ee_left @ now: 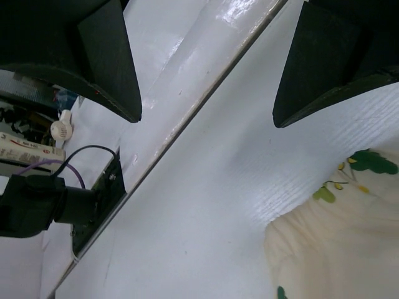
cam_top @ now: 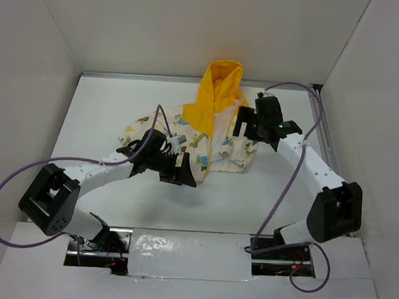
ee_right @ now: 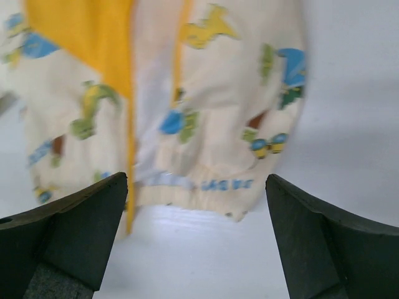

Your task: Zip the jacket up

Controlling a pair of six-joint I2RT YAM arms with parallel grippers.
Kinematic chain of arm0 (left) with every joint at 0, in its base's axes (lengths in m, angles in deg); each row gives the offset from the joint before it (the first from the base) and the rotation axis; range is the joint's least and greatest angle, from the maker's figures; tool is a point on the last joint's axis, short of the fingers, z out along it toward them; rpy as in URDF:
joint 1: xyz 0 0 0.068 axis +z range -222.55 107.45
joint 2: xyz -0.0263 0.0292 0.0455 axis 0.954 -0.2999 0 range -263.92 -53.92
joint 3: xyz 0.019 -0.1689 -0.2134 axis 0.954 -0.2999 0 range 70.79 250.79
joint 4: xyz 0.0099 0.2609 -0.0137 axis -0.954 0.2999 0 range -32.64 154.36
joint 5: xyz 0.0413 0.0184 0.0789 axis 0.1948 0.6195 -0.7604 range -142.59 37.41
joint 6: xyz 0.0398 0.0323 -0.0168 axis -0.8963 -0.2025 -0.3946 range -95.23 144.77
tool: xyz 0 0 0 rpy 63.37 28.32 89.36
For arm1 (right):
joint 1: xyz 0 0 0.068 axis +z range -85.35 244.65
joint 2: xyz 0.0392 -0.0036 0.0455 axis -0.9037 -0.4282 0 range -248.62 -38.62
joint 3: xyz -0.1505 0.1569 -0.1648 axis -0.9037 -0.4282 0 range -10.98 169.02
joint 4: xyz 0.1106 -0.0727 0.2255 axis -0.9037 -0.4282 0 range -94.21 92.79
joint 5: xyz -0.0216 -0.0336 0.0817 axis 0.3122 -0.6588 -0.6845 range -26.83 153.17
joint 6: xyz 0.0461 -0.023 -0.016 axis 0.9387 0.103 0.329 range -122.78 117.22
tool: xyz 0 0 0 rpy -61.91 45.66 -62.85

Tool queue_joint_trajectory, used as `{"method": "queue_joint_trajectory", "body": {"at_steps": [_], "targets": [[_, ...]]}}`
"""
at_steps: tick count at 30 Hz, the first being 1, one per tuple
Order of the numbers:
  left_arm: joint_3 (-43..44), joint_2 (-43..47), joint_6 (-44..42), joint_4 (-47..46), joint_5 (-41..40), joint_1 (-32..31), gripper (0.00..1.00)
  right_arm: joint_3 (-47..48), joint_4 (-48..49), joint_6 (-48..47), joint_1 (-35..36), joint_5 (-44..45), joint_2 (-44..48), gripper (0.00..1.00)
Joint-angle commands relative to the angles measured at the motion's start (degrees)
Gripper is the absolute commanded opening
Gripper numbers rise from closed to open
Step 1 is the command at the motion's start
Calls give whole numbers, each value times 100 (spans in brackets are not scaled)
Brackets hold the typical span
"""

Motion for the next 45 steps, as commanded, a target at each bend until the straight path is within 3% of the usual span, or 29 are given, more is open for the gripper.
{"method": "queue_joint_trajectory", "body": {"at_steps": [1,12,17,18,20,21,22,26,29,35,45], "targets": [[110,33,106,-1,-329,19,99,165,-272,77,584,-94,19,98],[444,-327,-87,130,-654,19,99,1045,-590,684,1034,496,-1853,89],[374,-319,-88,113,-777,19,99,1081,-160,843,990,277,-2329,79],[339,-319,-79,104,-803,19,99,1011,-90,860,981,233,-2338,68],[330,-371,-79,104,-839,19,99,1001,-63,904,964,276,-2364,58],[365,-406,-79,112,-847,28,99,1001,-106,930,981,328,-2390,44],[382,-476,-96,130,-821,19,99,984,-124,939,972,381,-2390,39],[611,-731,-166,200,-707,11,99,678,-11,939,964,469,-2128,1],[979,-994,-202,420,-847,-16,99,308,226,852,920,321,-1680,0],[1752,-1452,-298,1140,-1743,-227,99,-720,1061,597,630,-778,-609,0],[3212,-2726,185,2976,-4133,-973,97,-1187,1343,439,568,-910,-202,0]]}}
